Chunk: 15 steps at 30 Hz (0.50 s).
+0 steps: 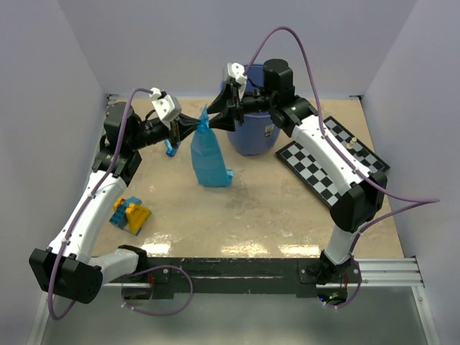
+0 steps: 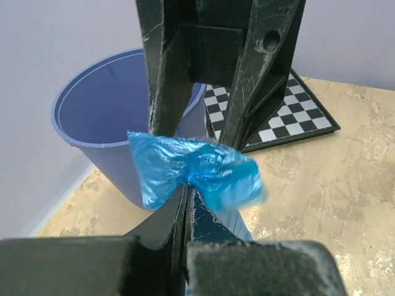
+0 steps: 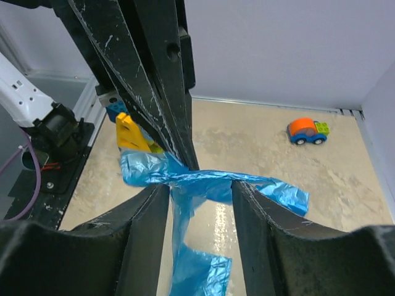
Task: Put the trash bags into the trash bin
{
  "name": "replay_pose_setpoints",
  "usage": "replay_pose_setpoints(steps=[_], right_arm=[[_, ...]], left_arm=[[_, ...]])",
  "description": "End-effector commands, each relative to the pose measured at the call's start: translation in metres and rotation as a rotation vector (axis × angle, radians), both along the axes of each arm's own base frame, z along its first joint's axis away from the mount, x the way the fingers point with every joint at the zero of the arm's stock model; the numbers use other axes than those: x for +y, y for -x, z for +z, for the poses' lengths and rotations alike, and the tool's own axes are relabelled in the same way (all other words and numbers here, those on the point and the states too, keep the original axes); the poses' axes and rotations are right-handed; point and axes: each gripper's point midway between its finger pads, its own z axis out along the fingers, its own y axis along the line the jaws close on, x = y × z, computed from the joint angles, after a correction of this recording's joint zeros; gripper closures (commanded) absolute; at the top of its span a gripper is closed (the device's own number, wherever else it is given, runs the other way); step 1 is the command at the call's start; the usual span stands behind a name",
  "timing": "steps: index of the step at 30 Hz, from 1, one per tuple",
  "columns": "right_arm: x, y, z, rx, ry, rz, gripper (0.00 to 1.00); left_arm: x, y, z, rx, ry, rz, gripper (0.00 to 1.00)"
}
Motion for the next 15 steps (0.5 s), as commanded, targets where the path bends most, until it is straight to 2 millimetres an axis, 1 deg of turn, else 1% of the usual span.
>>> replay_pose_setpoints(steps=[1, 2, 3, 4, 5, 6, 9, 11, 13, 14, 15], right_arm=[[0.013, 0.005, 0.024, -0.026, -0.061, 0.047, 0.51], [0.015, 0.004, 0.023, -0.023, -0.06, 0.05, 0.54], [0.016, 0.005, 0.023, -0.026, -0.061, 0.055, 0.59], [0.017, 0.005, 0.022, -0.022, -0.06, 0.061, 0.68], [0.018, 0.005, 0.021, -0.017, -0.059, 0.063, 0.75], [0.018, 0.004, 0.02, -0.009, -0.056, 0.059, 0.78], [0.016, 0.0, 0.016, 0.013, -0.042, 0.022, 0.75], [0.014, -0.001, 0.011, -0.001, -0.023, 0.006, 0.83], [0.009, -0.002, 0.007, -0.005, -0.011, -0.009, 0.95], [0.007, -0.001, 0.007, -0.008, -0.009, -0.015, 1.0], [0.003, -0.003, 0.005, -0.003, -0.004, -0.028, 1.0]], left_arm=[[-0.003, 0.006, 0.022, -0.048, 0.032, -0.042, 1.0], [-0.003, 0.007, 0.023, -0.051, 0.033, -0.044, 1.0], [-0.003, 0.007, 0.022, -0.05, 0.032, -0.044, 1.0], [-0.003, 0.008, 0.023, -0.053, 0.033, -0.042, 1.0], [-0.002, 0.007, 0.023, -0.055, 0.032, -0.039, 1.0], [-0.002, 0.007, 0.024, -0.057, 0.031, -0.034, 1.0], [0.003, 0.005, 0.028, -0.074, 0.033, 0.004, 1.0], [0.005, 0.003, 0.029, -0.078, 0.03, 0.025, 1.0], [0.008, 0.002, 0.03, -0.085, 0.027, 0.042, 1.0], [0.009, 0.003, 0.03, -0.096, 0.023, 0.046, 1.0], [0.01, 0.003, 0.023, -0.066, 0.013, 0.049, 1.0]])
